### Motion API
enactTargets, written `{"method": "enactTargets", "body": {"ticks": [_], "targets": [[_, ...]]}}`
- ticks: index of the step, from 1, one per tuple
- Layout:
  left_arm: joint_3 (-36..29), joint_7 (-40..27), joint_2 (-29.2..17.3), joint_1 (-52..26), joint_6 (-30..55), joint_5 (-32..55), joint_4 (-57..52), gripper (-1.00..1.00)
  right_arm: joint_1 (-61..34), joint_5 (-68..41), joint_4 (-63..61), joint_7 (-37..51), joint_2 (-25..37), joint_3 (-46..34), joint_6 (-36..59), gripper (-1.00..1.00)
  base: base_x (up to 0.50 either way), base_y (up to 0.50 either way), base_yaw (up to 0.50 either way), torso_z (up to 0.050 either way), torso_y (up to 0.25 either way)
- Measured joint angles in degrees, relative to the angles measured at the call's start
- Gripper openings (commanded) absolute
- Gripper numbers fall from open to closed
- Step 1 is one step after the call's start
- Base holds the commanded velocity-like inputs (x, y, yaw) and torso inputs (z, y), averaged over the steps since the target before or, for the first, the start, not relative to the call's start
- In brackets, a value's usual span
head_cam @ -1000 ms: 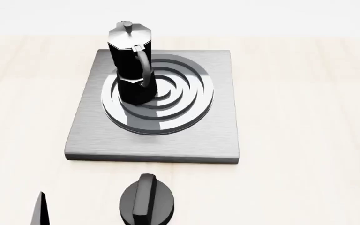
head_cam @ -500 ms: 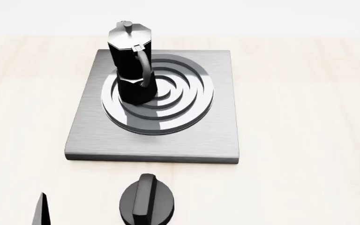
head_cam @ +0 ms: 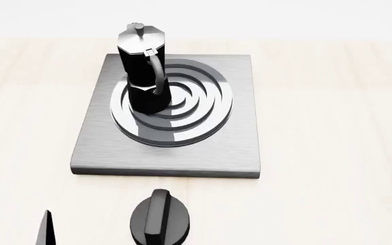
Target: Put both moka pots on the stove.
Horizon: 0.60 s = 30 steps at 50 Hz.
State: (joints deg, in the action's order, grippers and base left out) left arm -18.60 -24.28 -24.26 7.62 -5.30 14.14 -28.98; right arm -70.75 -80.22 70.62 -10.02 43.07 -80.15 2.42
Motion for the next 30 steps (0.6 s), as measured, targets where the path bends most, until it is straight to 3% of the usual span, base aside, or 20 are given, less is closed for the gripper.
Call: {"method": "enactTargets", "body": {"ticks": [15,30], "targets": [[-0.03,-0.26,-0.19,-0.02,0.03,0.14,-0.13,1.0,-0.31,1.15,-3.4,2.36,0.52,-1.14,-0.84,-1.0,0.0,0.0,0.0,0.0,0.0],[-0.11,-0.6,-0.34,-0.03,0.06,0.13,-0.2,1.0,-2.78,2.97,-19.25,14.42,5.55,-2.23,-5.86,-1.0,0.0,0.0,0.0,0.0,0.0]]}}
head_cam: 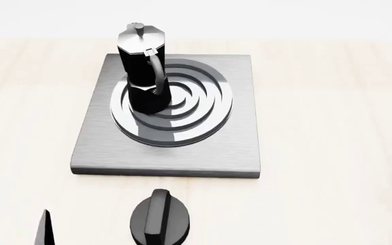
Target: Put both moka pots on the stove.
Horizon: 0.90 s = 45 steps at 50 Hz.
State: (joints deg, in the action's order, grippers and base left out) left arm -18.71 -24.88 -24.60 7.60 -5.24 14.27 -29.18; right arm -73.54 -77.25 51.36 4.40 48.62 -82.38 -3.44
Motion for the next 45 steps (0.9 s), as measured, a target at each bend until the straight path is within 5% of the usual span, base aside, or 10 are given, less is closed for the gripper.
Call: {"method": "enactTargets", "body": {"ticks": [19,45], "targets": [[0.13,-0.38,-0.32,-0.08,0.26,0.49,-0.25,1.0,-2.48,1.54,-7.13,7.69,-2.67,-0.02,-0.22,-1.0,0.0,0.0,0.0,0.0,0.001],[0.29,-0.97,-0.77,-0.03,0.44,0.95,-0.82,1.0,-7.05,1.8,-18.74,-5.45,-3.86,-1.11,2.68,-1.0,0.0,0.0,0.0,0.0,0.001]]}}
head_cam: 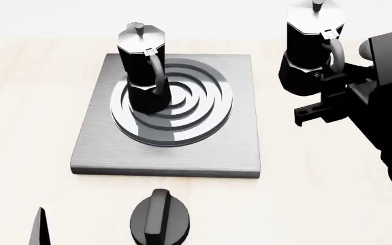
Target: Put both moka pots on the stove.
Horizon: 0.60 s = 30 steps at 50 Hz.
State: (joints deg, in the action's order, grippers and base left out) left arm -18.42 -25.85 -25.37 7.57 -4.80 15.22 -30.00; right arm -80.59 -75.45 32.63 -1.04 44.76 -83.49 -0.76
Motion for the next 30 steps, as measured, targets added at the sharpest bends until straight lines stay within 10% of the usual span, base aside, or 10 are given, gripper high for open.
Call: {"method": "enactTargets", "body": {"ticks": [30], "targets": [[-0.03,-0.27,-0.33,0.04,-0.57,0.45,0.1,1.0,-1.75,0.37,7.62,-6.1,-11.92,0.62,0.51,-1.0,0.0,0.0,0.0,0.0,0.001]]}}
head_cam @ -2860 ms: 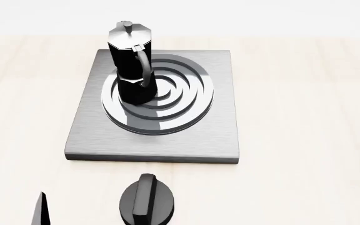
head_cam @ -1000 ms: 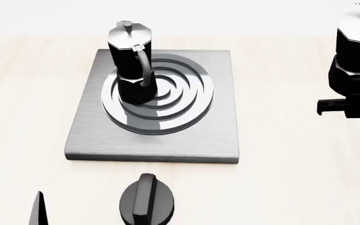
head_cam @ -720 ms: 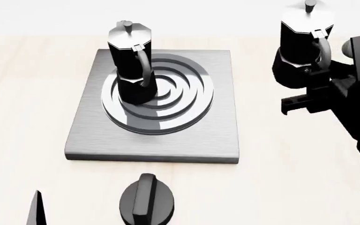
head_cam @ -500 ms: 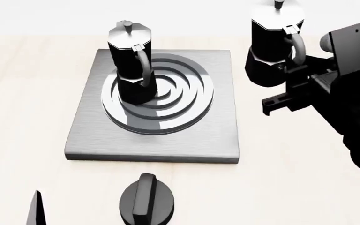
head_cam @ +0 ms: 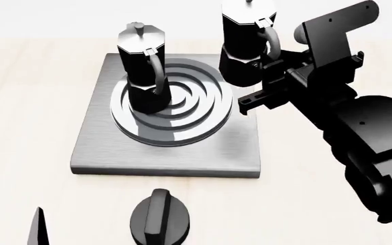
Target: Put both moka pots on the stove.
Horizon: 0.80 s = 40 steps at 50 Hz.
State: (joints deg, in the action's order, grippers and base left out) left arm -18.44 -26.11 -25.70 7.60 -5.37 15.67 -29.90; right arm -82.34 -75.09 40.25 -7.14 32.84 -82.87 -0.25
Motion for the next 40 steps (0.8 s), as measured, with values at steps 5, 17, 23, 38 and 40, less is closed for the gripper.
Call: {"method": "enactTargets", "body": {"ticks": [5,17,23,38,40], "targets": [[0.0,-0.04,-0.07,0.01,-0.07,0.1,-0.02,1.0,0.39,-0.13,4.06,-1.34,-3.18,0.39,-0.78,-1.0,0.0,0.0,0.0,0.0,0.0],[0.05,-0.22,-0.25,0.03,-0.14,0.32,-0.14,1.0,1.27,-0.36,13.73,-4.49,-9.91,1.03,-2.36,-1.0,0.0,0.0,0.0,0.0,0.002],[0.06,-0.29,-0.34,0.07,-0.21,0.39,-0.18,1.0,1.72,-0.38,16.95,-5.48,-12.27,1.23,-3.07,-1.0,0.0,0.0,0.0,0.003,0.0],[0.12,-0.52,-0.6,0.15,-0.3,0.55,-0.37,1.0,2.5,-0.23,22.01,-6.52,-16.55,1.61,-4.49,-1.0,0.0,0.0,0.0,0.0,0.001],[0.1,-0.57,-0.63,0.15,-0.26,0.56,-0.44,1.0,2.59,-0.21,22.35,-6.52,-16.92,1.67,-4.61,-1.0,0.0,0.0,0.0,0.0,0.0]]}}
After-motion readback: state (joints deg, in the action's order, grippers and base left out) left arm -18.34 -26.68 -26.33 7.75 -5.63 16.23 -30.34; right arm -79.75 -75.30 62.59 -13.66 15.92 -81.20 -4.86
